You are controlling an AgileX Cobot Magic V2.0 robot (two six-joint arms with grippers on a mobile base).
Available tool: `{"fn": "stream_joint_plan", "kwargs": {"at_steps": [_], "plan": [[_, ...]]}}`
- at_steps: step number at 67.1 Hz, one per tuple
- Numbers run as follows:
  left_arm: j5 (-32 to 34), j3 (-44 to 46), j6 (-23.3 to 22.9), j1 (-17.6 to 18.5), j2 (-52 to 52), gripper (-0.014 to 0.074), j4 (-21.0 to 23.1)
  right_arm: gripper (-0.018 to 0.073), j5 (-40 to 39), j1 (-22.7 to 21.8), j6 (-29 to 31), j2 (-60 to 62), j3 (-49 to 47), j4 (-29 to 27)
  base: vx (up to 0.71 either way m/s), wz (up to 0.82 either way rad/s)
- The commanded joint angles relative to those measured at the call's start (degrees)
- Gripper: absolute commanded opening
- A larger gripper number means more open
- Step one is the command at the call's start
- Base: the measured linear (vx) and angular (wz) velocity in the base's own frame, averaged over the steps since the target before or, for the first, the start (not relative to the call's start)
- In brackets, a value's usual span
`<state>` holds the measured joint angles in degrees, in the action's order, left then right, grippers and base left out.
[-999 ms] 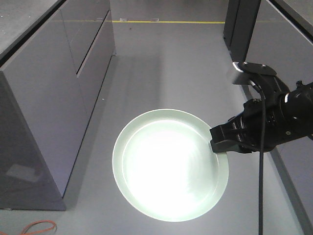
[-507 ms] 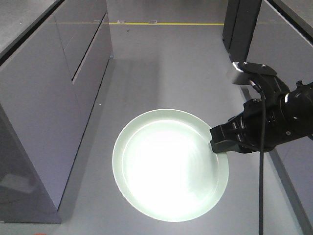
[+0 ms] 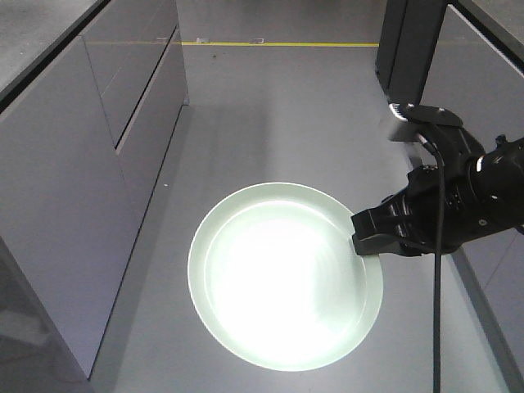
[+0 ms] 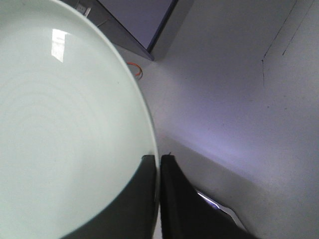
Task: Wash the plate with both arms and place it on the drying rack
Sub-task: 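Hold the plate in the right gripper while driving down the aisle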
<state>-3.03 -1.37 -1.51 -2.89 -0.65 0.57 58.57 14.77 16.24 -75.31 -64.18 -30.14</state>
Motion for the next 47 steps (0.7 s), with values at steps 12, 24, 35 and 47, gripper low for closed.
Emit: {"fn": "stream_joint_plan", "kwargs": {"at_steps": [12,24,35,47], "plan": [[4.3,1.6,0.0,0.4,-0.8,-0.0006,0.4,-0.0001,-1.9,-0.2,0.6,1.8,-1.6,-2.0,0.18,-0.02],[4.3,1.6,0.0,0.4,-0.8,-0.0006,0.4,-0.0001,-1.9,-0.2,0.6,1.8,-1.6,-2.0,0.18,-0.01],[4.3,1.6,0.0,0.4,-0.8,-0.0006,0.4,-0.0001,-1.9,-0.2,0.6,1.8,-1.6,-2.0,0.19,-0.02],[4.3,1.6,0.0,0.4,-0.8,-0.0006,0.4,-0.0001,-1.9,-0.2,0.6,1.8,-1.6,-2.0,0.19,-0.01]]}}
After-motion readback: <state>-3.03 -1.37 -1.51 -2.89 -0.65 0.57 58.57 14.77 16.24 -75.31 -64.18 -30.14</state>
